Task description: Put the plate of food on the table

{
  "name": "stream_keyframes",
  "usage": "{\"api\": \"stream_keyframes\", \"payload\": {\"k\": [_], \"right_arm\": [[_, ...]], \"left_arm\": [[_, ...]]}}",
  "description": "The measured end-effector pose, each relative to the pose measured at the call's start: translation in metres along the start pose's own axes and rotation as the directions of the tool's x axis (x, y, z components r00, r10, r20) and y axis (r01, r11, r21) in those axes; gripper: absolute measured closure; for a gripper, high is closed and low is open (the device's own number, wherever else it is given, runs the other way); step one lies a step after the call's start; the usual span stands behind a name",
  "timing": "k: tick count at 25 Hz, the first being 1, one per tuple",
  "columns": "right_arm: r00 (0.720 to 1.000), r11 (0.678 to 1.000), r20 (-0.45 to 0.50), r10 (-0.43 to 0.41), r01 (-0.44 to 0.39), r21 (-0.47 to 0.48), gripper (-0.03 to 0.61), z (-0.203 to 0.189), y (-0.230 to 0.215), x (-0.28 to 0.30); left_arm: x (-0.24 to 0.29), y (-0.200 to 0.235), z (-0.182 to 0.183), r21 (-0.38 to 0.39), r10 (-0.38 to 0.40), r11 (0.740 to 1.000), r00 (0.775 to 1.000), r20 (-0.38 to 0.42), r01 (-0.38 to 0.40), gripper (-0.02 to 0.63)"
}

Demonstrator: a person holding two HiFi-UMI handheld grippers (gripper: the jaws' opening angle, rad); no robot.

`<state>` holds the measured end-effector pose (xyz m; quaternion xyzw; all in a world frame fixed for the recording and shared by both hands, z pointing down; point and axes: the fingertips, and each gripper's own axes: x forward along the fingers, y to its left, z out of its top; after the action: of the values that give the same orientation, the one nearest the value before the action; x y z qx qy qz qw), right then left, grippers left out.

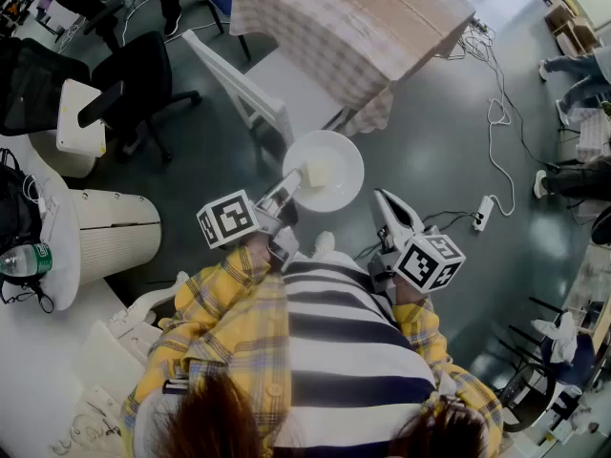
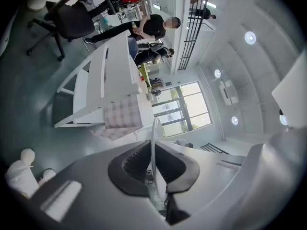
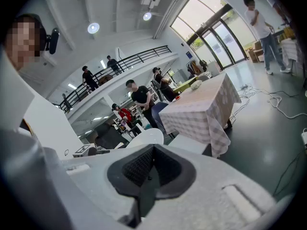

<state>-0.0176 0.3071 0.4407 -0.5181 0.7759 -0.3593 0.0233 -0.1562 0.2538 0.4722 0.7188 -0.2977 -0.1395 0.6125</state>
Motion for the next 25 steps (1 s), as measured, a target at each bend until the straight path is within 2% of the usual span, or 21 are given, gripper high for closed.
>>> {"api": "stream_keyframes", "payload": {"k": [13, 20, 25], "right_arm": [[1.0, 1.0, 0.014, 0.018, -0.018, 0.009, 0.581, 0.0, 0.002, -0.002], [0.999, 0.998, -0.002, 0.043, -0.043, 0.049, 0.581, -0.009, 0.001, 0.003], [0.998, 1.0, -0.052, 0.023, -0.024, -0.007, 0.581, -0.017, 0.003, 0.015]], "left_arm": [[-0.001, 0.003, -0.006, -0.022, 0.009, 1.0, 1.0, -0.002, -0.009, 0.609], [-0.009, 0.019, -0.012, -0.109, 0.036, 0.993, 0.999, 0.013, -0.034, 0.609], [-0.017, 0.03, -0.007, -0.145, 0.066, 0.988, 0.997, 0.045, -0.059, 0.609]]}}
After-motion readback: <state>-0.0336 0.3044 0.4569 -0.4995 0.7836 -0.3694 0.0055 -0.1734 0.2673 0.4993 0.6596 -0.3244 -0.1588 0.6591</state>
